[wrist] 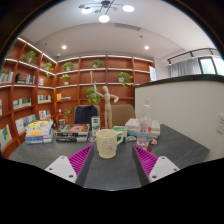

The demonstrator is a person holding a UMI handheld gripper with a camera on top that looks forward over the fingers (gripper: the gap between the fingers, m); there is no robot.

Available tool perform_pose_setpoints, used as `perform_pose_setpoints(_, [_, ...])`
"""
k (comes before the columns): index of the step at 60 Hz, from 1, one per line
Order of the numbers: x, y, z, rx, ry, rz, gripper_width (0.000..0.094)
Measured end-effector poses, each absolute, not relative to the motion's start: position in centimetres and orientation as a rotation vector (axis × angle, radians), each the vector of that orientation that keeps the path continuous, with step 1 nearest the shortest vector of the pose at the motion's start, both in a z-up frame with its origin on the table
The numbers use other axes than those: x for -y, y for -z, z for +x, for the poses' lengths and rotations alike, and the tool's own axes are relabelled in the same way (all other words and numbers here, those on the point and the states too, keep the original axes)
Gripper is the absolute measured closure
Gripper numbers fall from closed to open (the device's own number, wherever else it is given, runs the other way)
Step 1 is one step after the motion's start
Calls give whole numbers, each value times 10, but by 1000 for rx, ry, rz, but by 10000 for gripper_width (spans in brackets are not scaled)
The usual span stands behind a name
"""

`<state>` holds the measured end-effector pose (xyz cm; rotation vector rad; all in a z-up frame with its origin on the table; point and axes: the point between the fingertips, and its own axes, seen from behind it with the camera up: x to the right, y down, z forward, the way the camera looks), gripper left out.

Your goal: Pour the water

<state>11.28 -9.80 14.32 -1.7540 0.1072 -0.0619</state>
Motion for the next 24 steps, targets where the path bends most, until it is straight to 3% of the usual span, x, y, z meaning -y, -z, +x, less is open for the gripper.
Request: perform_pose_setpoints(24, [114,-147,64,-31,16,-1731,132])
